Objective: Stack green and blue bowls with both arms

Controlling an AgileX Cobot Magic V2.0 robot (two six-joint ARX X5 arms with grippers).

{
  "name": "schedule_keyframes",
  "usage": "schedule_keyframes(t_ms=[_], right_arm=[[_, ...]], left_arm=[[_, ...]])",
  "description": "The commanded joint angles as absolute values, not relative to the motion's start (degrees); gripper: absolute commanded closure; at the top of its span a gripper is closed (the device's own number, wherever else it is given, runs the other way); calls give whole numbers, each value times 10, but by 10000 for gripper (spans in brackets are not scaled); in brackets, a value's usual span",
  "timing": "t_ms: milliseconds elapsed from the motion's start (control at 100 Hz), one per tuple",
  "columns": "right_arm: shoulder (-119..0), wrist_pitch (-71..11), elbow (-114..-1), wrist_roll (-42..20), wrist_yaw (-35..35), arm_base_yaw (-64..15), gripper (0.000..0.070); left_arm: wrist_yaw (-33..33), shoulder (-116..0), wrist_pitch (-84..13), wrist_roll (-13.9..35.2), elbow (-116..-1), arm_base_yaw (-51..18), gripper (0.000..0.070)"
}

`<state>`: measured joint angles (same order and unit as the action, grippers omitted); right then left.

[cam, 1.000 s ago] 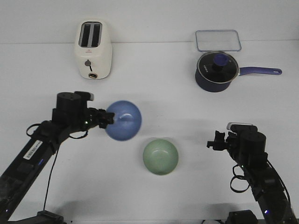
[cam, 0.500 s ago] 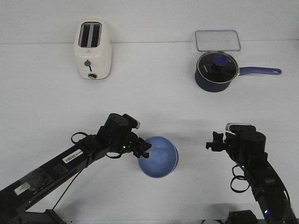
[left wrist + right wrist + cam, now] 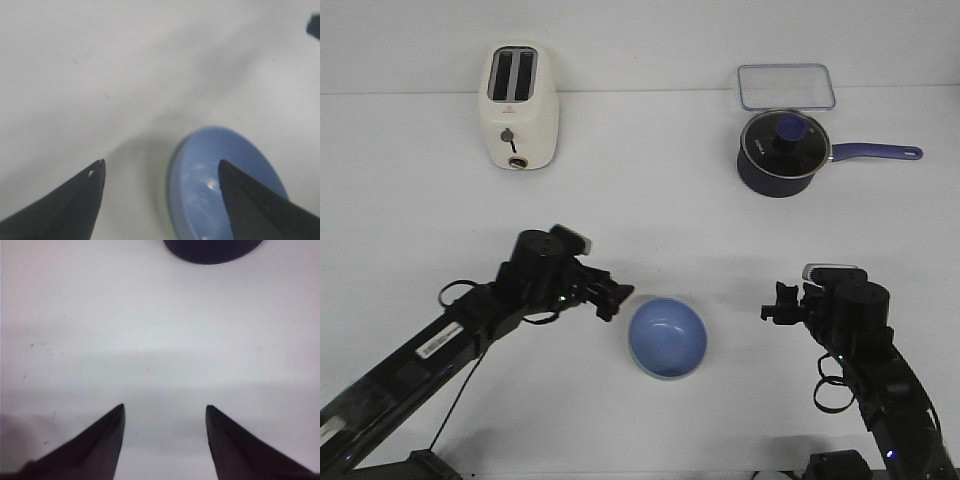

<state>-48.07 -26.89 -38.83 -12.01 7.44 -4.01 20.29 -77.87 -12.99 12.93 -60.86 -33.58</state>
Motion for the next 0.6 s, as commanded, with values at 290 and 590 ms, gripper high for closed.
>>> schedule_keyframes(t_ms=[290,590], right_arm=[[-402,-191,-370,-100,81,-41,700],[-159,-34,-224,-83,71,-41,700]], left_arm=[[-61,-584,-191,35,-592,-159,687],[-61,-303,89,35,-283,-67,688]])
